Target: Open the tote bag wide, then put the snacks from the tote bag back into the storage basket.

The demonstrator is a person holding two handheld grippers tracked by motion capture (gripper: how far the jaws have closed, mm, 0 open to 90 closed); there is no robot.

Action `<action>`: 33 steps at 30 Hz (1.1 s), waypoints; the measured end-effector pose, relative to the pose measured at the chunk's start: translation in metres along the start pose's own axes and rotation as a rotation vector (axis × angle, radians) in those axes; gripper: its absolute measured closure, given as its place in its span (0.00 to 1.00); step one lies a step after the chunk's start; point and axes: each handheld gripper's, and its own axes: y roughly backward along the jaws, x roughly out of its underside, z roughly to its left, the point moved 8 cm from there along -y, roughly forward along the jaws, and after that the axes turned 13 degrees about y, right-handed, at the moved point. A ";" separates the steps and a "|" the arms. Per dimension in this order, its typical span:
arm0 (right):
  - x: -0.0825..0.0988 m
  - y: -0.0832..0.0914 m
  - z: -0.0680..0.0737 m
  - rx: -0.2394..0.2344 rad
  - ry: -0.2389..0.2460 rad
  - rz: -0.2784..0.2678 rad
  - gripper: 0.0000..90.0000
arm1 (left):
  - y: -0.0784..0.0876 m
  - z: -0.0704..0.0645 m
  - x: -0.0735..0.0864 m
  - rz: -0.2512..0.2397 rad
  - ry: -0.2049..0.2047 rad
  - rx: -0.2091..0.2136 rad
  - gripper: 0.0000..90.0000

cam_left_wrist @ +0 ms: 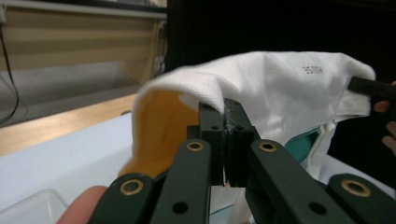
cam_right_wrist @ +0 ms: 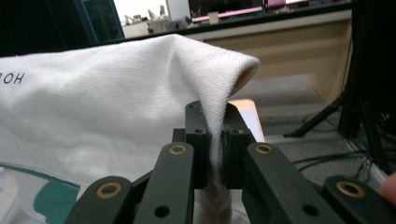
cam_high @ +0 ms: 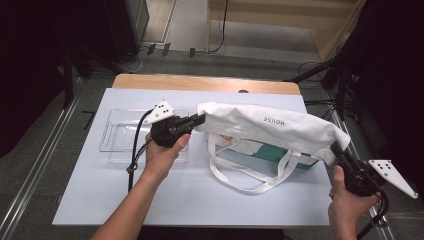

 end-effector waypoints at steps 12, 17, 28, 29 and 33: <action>0.009 -0.005 -0.002 0.011 -0.005 0.020 0.95 | 0.005 -0.005 0.020 0.024 -0.023 -0.039 1.00; 0.015 -0.009 -0.009 0.029 -0.015 0.030 0.73 | -0.006 0.010 0.035 0.052 0.019 -0.094 1.00; 0.049 0.040 0.005 0.023 -0.066 0.070 0.35 | -0.012 0.013 0.043 0.047 0.016 -0.160 0.99; 0.055 0.041 0.010 -0.002 -0.078 0.094 0.35 | -0.012 0.012 0.043 0.048 0.013 -0.162 0.99; 0.074 0.035 0.037 -0.091 -0.077 0.170 0.38 | -0.011 0.011 0.043 0.047 0.013 -0.163 0.99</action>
